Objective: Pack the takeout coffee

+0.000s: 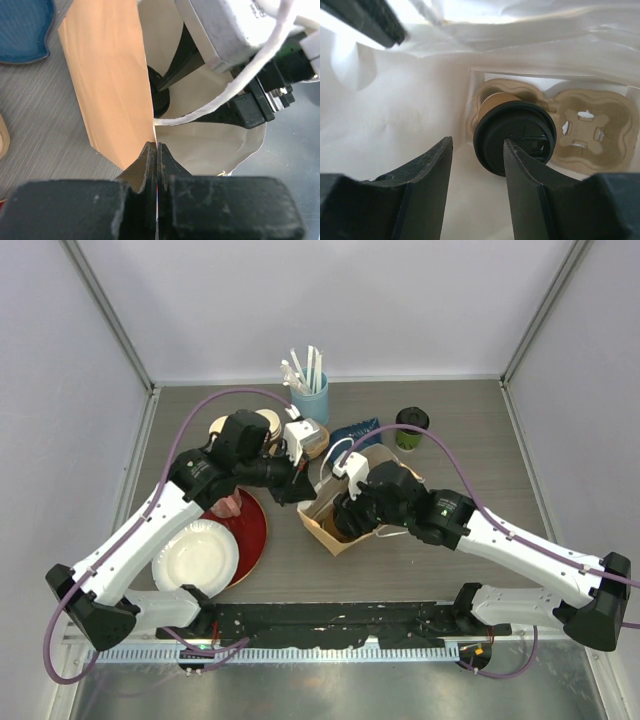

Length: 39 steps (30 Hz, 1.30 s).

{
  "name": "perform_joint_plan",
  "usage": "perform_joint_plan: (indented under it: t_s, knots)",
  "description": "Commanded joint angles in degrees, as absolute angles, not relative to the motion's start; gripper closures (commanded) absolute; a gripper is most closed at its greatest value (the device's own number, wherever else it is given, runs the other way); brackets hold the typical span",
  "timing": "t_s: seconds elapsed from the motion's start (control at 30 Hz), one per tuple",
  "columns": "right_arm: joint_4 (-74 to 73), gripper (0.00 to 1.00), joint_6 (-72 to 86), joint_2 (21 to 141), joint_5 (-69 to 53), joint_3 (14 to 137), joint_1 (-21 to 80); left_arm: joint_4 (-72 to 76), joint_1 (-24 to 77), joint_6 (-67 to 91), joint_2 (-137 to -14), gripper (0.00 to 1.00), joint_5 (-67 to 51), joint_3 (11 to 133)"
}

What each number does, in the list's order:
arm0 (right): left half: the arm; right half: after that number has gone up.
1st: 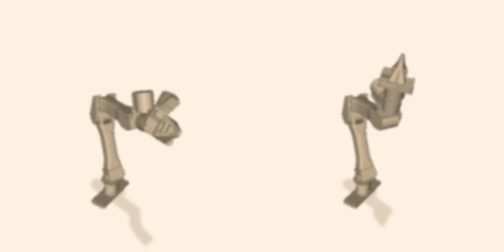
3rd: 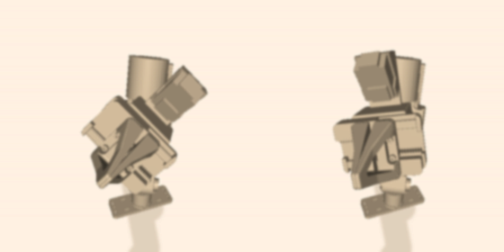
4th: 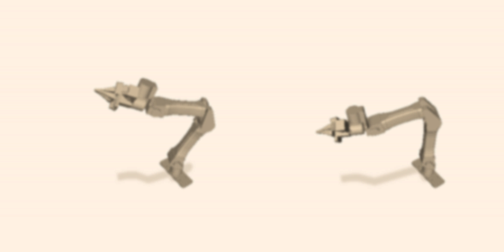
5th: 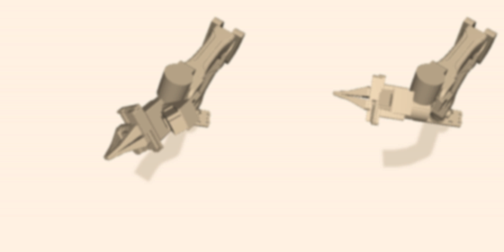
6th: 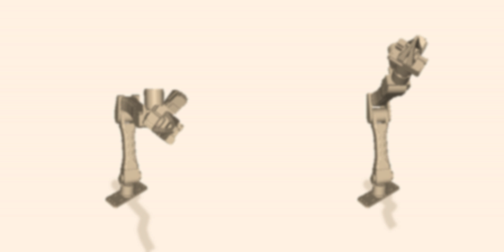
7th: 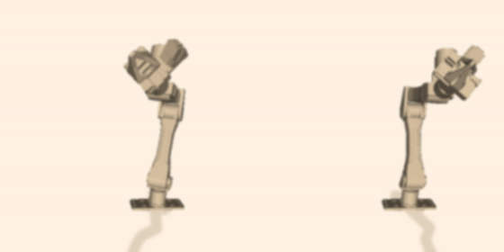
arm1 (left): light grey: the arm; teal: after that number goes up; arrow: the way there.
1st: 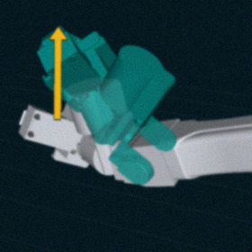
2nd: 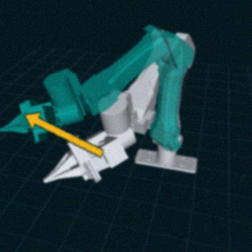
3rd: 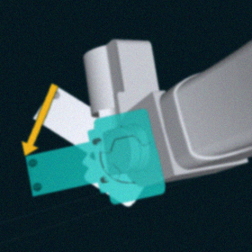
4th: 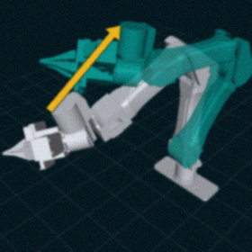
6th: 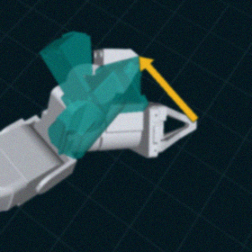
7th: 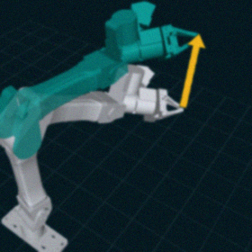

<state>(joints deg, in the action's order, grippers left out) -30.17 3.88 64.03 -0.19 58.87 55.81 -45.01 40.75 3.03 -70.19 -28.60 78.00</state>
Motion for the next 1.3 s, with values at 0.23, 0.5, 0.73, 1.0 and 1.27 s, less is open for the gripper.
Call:
perform_joint_plan:
  t_s: [0.23,0.5,0.73,1.0,1.27]
  knots:
    - [-28.6,0.50,-1.4,57.0,-8.5,59.9,55.9,-47.4,40.1,2.5,-72.0,1.00,-29.6,81.6]
    - [-26.1,0.50,-0.6,57.2,-14.4,64.2,55.9,-51.1,40.1,1.8,-73.9,1.00,-31.1,83.8]
    - [-23.6,0.50,1.7,56.7,-20.4,68.1,55.9,-53.4,39.9,1.1,-75.5,1.00,-35.2,84.7]
    - [-23.3,0.47,2.8,57.5,-17.9,74.8,55.8,-54.8,38.3,0.4,-76.5,1.00,-37.6,84.9]
    - [-27.6,0.46,1.8,63.8,-9.9,86.4,52.6,-54.4,36.9,0.4,-75.8,1.00,-39.1,83.4]
